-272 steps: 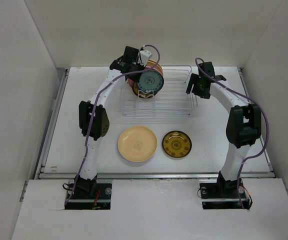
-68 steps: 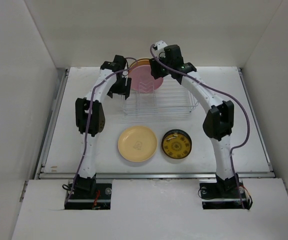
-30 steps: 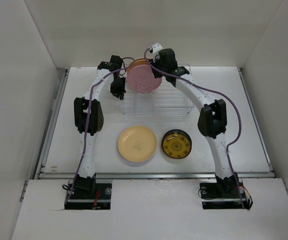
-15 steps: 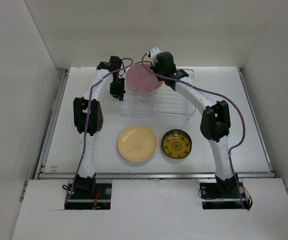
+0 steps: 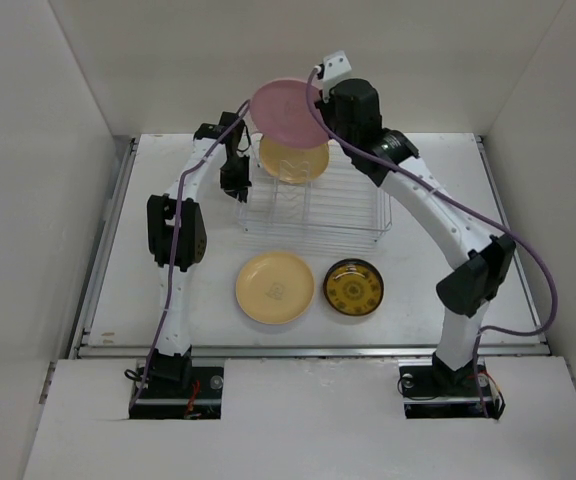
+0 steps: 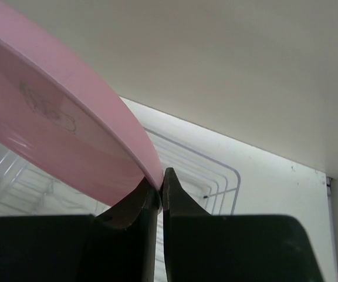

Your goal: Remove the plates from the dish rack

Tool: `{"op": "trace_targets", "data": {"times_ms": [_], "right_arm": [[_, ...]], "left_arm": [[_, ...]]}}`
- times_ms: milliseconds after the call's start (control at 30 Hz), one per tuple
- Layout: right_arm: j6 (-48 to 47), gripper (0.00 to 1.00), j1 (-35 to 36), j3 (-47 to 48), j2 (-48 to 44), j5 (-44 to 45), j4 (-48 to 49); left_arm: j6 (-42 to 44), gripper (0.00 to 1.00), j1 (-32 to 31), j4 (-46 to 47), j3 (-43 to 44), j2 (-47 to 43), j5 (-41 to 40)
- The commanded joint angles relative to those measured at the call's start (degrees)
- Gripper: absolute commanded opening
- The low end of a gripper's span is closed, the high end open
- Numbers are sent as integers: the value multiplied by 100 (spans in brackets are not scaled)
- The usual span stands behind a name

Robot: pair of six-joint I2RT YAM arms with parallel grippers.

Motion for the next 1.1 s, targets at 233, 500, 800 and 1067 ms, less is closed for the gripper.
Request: {"op": "trace_targets", "data": {"times_ms": [233, 500, 800, 1067], "right_arm": [[961, 0, 24, -953, -1094, -3326, -2466], [961, 0, 999, -2502, -928, -4041, -2335], [908, 19, 1052, -2502, 82, -3779, -2283], [970, 62, 1052, -2063, -39, -2601, -2581]], "left_arm": [[-795, 0, 58, -243, -527, -133, 742], [-743, 0, 110, -191, -527, -133, 816], [-523, 0, 110, -243, -527, -238, 735], [-470, 0, 110, -243, -527, -238, 788]]}}
